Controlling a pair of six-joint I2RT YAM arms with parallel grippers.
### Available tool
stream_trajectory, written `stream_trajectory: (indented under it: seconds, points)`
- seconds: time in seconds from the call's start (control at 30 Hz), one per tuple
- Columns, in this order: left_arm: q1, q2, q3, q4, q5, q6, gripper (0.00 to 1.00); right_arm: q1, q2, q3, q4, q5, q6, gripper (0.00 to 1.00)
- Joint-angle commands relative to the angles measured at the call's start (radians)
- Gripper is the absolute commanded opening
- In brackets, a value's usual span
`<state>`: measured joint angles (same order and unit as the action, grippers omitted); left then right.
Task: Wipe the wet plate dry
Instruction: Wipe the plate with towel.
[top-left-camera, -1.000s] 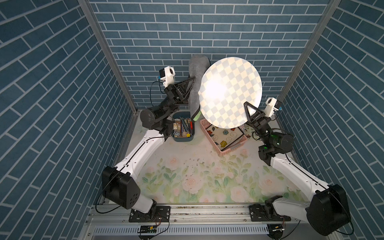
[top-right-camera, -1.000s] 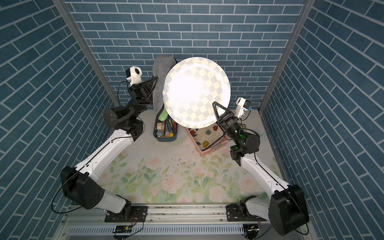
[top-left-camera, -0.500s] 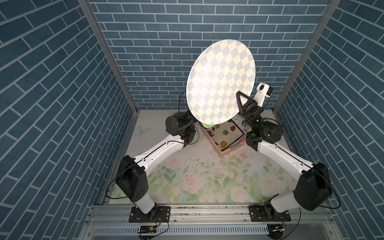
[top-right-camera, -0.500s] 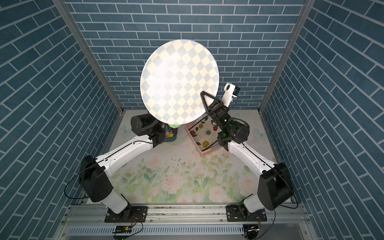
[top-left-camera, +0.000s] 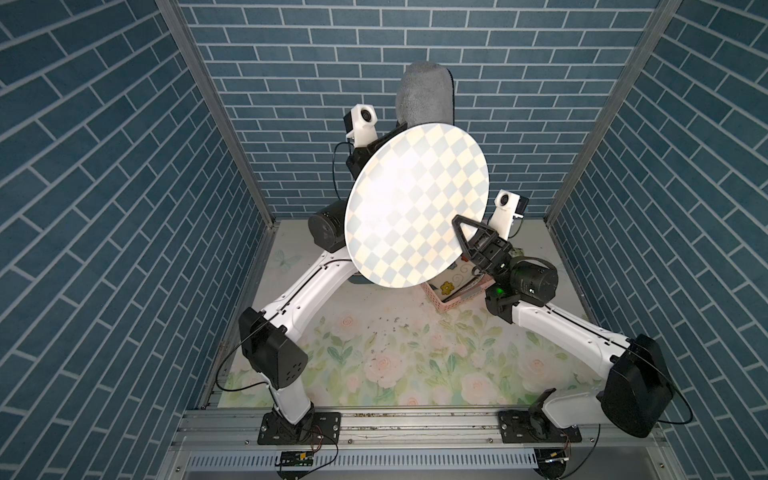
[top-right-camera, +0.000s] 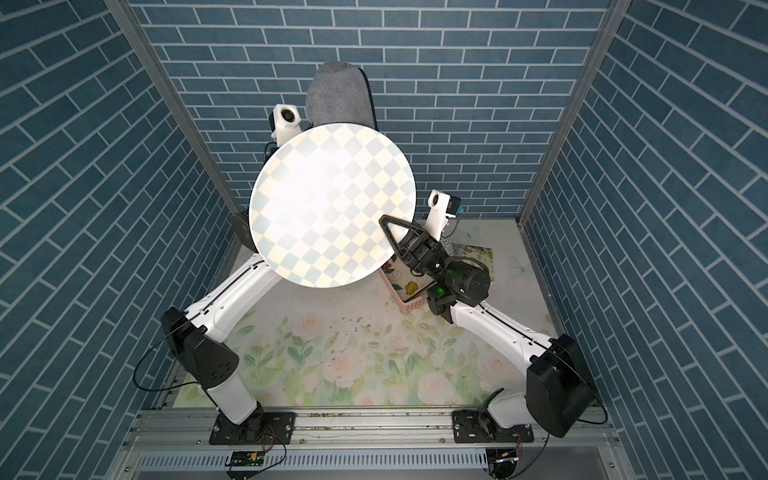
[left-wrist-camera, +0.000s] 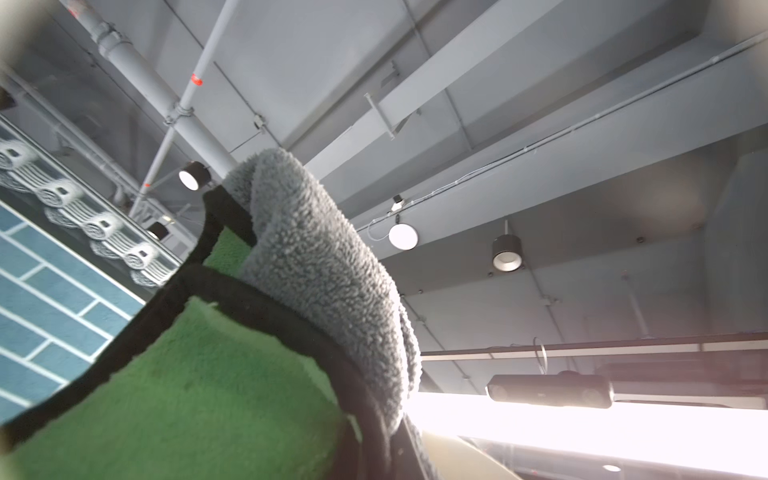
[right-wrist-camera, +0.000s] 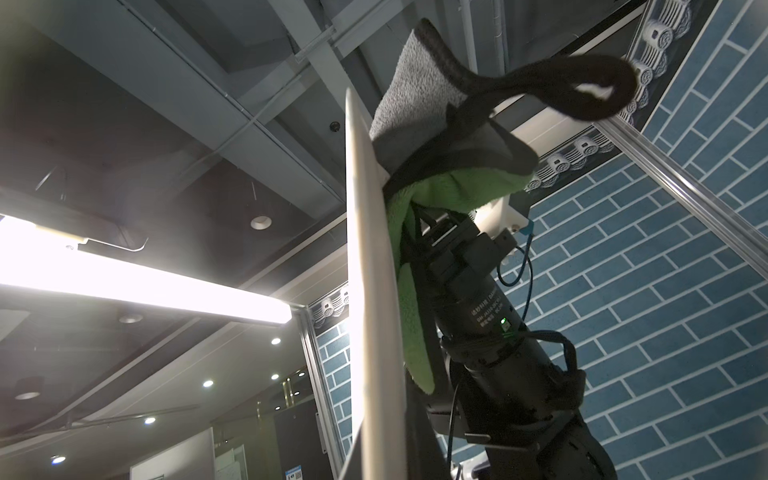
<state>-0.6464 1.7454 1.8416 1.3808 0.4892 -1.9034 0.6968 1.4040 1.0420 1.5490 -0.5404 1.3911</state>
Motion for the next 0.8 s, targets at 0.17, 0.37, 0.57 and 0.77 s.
stream_trajectory:
  seconds: [0.17, 0.37, 0.57, 0.77]
  points:
    - [-0.053, -0.05, -0.237, 0.164, -0.001, -0.052, 0.0, -0.206, -0.034, 0.067, -0.169, 0.08, -0.047, 0.0]
    - [0.09, -0.126, -0.204, 0.123, -0.006, -0.019, 0.0, -0.091, -0.102, -0.137, -0.187, 0.085, -0.103, 0.0]
    - [-0.025, -0.074, -0.222, 0.151, -0.001, -0.012, 0.0, -0.032, 0.014, -0.024, -0.146, 0.102, -0.103, 0.0]
    - [-0.109, -0.211, -0.515, 0.109, 0.011, 0.123, 0.0, -0.179, 0.071, 0.128, -0.168, 0.145, -0.048, 0.0]
